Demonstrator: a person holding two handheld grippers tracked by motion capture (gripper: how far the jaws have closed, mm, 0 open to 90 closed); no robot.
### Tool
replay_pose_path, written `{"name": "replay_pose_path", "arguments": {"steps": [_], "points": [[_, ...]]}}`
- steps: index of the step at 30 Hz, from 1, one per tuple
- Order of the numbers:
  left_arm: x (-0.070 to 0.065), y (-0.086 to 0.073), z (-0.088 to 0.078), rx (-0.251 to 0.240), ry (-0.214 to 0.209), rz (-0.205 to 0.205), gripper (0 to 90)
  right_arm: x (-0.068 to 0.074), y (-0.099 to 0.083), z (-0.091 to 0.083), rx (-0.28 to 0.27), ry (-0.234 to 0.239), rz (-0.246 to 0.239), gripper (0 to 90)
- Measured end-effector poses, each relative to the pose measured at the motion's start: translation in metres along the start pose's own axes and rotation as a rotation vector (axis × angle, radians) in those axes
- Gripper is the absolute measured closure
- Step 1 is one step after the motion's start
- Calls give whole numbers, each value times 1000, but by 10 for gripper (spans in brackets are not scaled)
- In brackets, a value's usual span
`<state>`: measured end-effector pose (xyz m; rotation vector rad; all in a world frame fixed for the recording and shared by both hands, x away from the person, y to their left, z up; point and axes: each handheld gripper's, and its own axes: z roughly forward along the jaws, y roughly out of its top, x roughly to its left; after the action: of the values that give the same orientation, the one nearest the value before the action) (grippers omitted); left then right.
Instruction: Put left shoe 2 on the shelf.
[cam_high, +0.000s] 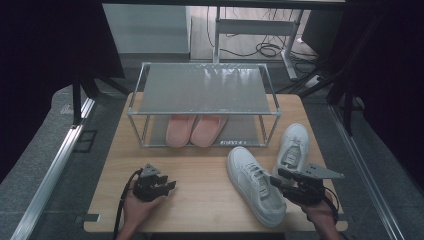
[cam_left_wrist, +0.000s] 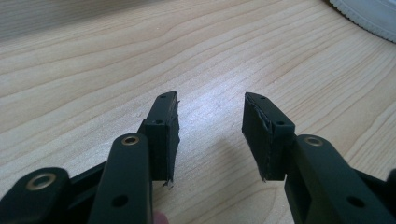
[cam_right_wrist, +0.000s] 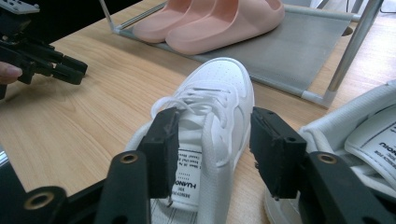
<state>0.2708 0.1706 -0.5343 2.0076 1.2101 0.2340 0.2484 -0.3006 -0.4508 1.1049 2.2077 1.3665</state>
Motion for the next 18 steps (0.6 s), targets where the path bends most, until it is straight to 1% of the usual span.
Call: {"name": "replay_pose_path", "arguments": {"steps": [2, 8, 11, 18], "points": [[0, 0, 0, 3, 1, 5, 565, 0, 1, 3, 4, -2, 3, 510], [0, 0, 0, 3, -2, 3, 564, 1, -1, 13, 33, 1, 3, 494], [0, 0, 0, 4, -2, 4, 563, 2, -2, 18, 47, -11, -1, 490], [0, -1, 1, 10, -3, 6, 561, 3, -4, 28, 82, -17, -8, 491]]}}
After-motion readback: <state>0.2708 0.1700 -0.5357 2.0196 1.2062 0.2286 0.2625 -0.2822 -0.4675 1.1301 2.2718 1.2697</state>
